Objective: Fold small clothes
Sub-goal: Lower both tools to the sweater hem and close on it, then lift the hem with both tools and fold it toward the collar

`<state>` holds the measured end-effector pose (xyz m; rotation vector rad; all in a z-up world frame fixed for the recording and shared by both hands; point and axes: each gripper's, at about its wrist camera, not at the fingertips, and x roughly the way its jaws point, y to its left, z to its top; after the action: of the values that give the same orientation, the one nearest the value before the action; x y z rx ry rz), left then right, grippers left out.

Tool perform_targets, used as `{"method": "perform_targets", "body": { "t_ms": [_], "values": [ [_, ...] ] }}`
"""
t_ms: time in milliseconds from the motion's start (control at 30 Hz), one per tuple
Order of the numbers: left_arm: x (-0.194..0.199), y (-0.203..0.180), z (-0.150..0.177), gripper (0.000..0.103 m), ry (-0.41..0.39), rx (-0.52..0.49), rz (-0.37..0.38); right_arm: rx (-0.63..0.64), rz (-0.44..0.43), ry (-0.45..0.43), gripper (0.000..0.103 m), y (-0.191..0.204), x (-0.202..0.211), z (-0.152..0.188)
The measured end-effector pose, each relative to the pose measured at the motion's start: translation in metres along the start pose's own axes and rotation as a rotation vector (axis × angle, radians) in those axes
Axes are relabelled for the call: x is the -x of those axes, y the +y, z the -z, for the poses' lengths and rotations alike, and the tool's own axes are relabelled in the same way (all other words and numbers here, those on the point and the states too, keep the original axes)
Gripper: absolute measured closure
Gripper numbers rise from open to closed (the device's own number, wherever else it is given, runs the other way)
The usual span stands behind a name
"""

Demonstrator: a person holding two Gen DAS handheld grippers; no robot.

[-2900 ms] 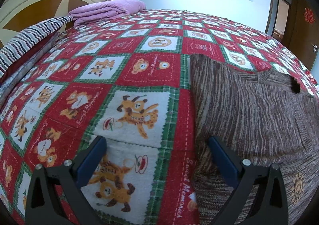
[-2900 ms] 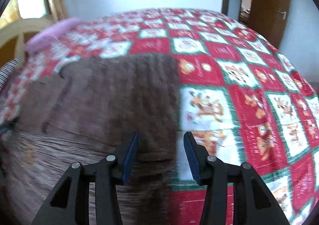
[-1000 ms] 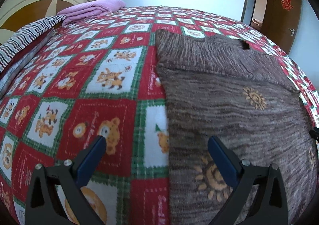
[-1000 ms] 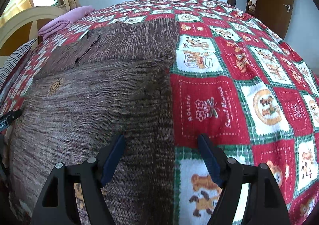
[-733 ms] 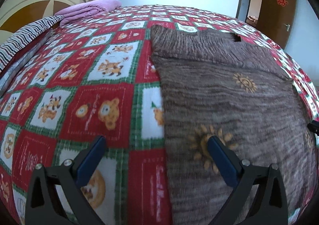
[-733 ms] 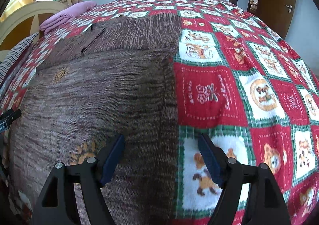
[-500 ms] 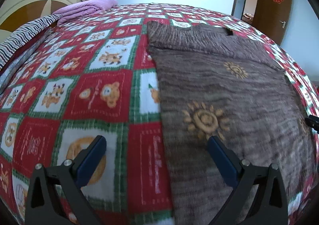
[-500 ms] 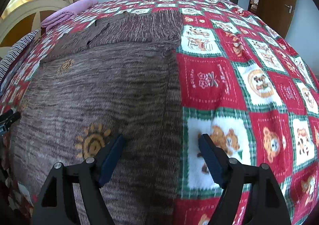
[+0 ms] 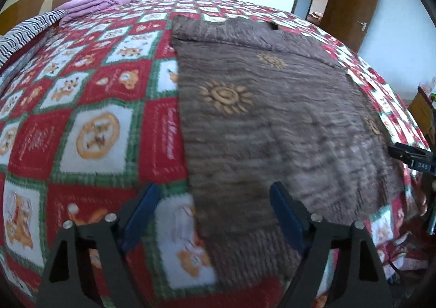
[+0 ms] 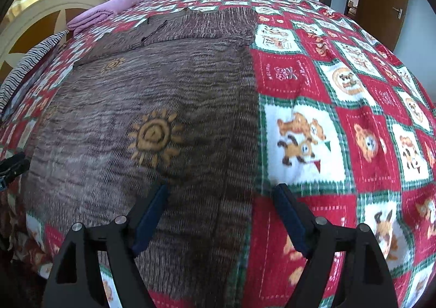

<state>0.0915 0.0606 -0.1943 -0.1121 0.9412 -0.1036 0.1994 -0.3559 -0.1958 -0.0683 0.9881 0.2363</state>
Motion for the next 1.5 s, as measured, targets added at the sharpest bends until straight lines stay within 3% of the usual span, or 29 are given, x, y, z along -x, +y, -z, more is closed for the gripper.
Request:
{"method": "perform_targets", "body": {
  "t_ms": [200, 500, 867, 933, 1033, 1067, 1200, 1300, 1333, 1400, 1500],
  "values": [
    [0.003, -0.014, 0.010, 0.027, 0.014, -0.027, -0.002, -0.004, -0.028, -0.020, 0.022, -0.002, 0.004, 0.009],
    [0.007, -0.010, 0.012, 0.038, 0.028, 0.011, -0.010, -0.036, -0.070, -0.029, 0.022, -0.008, 0.007, 0.011],
    [0.005, -0.016, 0.017, 0.039, 0.016, -0.027, -0.068, -0.057, -0.117, 0.025, 0.022, -0.014, 0.018, 0.016],
    [0.005, -0.016, 0.018, 0.044, 0.015, -0.028, -0.061, -0.068, -0.134, 0.032, 0.022, -0.017, 0.019, 0.020],
    [0.008, -0.017, 0.017, 0.078, 0.007, -0.049, -0.036, -0.088, -0.161, 0.042, 0.022, -0.021, 0.019, 0.028],
    [0.009, -0.017, 0.017, 0.091, 0.003, -0.049, -0.021, -0.083, -0.161, 0.045, 0.025, -0.019, 0.020, 0.030],
    [0.011, -0.009, 0.014, 0.097, 0.005, -0.020, 0.025, -0.024, -0.136, 0.063, 0.042, -0.009, 0.021, 0.036],
    [0.016, -0.002, 0.010, 0.098, 0.001, 0.016, 0.068, -0.001, -0.126, 0.070, 0.074, -0.009, 0.023, 0.038],
    [0.018, -0.002, 0.009, 0.098, -0.005, 0.020, 0.074, -0.011, -0.153, 0.076, 0.094, -0.012, 0.024, 0.038],
    [0.023, -0.002, 0.007, 0.098, -0.018, 0.021, 0.085, -0.046, -0.229, 0.089, 0.094, -0.019, 0.027, 0.037],
    [0.032, -0.003, 0.003, 0.098, -0.039, 0.014, 0.102, -0.048, -0.236, 0.064, 0.095, -0.023, 0.038, 0.035]
  ]
}}
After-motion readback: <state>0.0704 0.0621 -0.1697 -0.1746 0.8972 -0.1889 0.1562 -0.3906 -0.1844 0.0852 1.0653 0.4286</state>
